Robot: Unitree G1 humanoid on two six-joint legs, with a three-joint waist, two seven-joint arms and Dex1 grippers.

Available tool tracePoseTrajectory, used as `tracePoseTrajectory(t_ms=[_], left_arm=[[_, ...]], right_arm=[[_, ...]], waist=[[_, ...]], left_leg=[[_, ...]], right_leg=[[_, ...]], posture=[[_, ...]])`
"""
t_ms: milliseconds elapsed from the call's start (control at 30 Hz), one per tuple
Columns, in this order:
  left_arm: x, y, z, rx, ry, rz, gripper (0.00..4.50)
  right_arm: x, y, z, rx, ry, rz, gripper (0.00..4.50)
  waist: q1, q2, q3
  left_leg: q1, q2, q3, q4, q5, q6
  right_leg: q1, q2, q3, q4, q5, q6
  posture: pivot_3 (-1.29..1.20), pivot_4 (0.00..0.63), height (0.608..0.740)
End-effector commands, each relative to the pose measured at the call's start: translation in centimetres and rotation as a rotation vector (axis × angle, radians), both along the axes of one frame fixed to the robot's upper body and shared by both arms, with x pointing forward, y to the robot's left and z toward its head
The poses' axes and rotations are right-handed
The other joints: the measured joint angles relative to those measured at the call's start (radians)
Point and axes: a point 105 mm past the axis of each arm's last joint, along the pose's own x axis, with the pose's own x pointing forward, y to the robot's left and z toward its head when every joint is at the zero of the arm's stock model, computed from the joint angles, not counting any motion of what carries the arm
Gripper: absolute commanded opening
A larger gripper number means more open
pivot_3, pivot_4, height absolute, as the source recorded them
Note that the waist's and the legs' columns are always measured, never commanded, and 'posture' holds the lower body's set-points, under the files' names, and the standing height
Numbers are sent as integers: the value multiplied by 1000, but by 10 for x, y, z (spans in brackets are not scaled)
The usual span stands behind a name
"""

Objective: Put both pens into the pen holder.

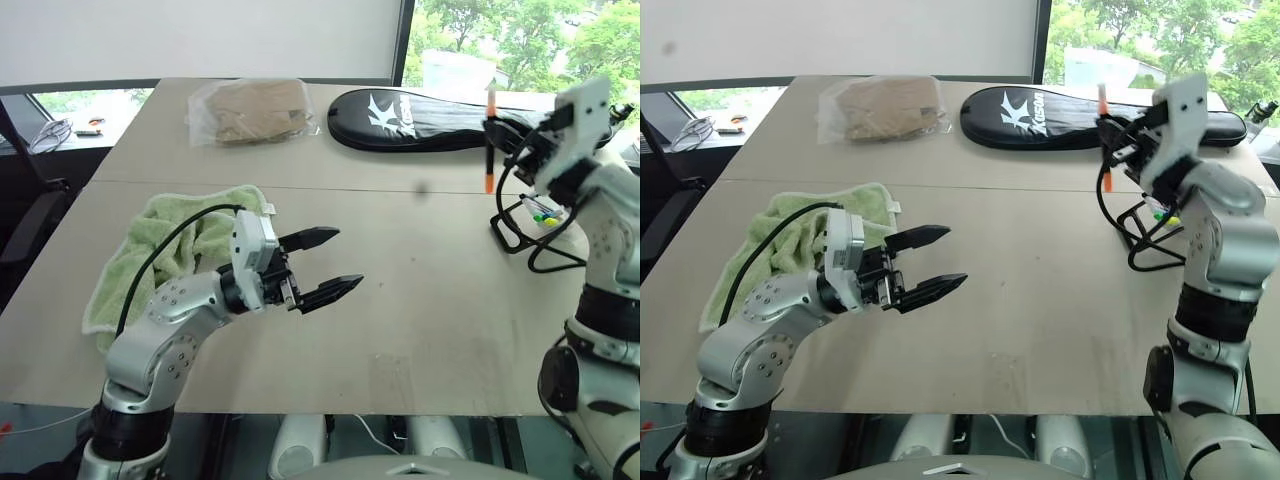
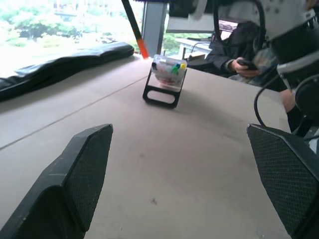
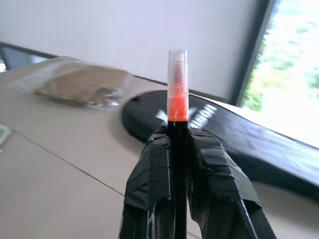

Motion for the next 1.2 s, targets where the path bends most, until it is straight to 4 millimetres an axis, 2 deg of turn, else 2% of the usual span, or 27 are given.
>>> tracePoseTrajectory(t_ms=[33, 233, 467, 733, 1033, 1200], left_arm=[[1, -11, 6, -13, -16, -78, 4500], [7, -15, 10, -12, -34, -104, 4500], [4, -14, 10, -7, -32, -100, 4500], [3, -15, 11, -12, -36, -82, 4500], [5, -17, 12, -17, -46, -70, 4500], [5, -16, 12, -7, -59, -60, 4500]], right_arm=[[-13, -12, 9, -33, -116, -115, 56], [-6, -27, -8, -158, -156, -236, 56], [-6, -28, 5, -133, -211, -220, 56], [0, -42, 4, -216, -221, -246, 56], [18, -38, -23, -328, -198, -182, 56], [27, -44, -34, -426, -190, -203, 56]], waist=[[-1, 0, -1], [-22, 0, -1], [-23, 0, -1], [-21, 0, -1], [-22, 0, -1], [-22, 0, -1]], left_leg=[[0, 0, 0, 0, 0, 0], [1, 0, 4, 0, 0, 0], [1, 0, 4, -1, 0, 0], [1, 0, 5, -1, 0, 0], [1, 0, 6, -1, 0, 0], [1, 0, 6, -1, 0, 0]], right_leg=[[0, 0, 1, 0, 0, 0], [1, 1, 1, 0, -1, 1], [0, 1, 2, 0, -1, 1], [0, 1, 3, -1, -1, 2], [0, 1, 3, -1, -1, 2], [0, 1, 3, -1, -1, 2]], posture=[[0, 150, 740], [0, 150, 740], [0, 150, 740], [0, 150, 740], [0, 150, 740], [0, 150, 740]])
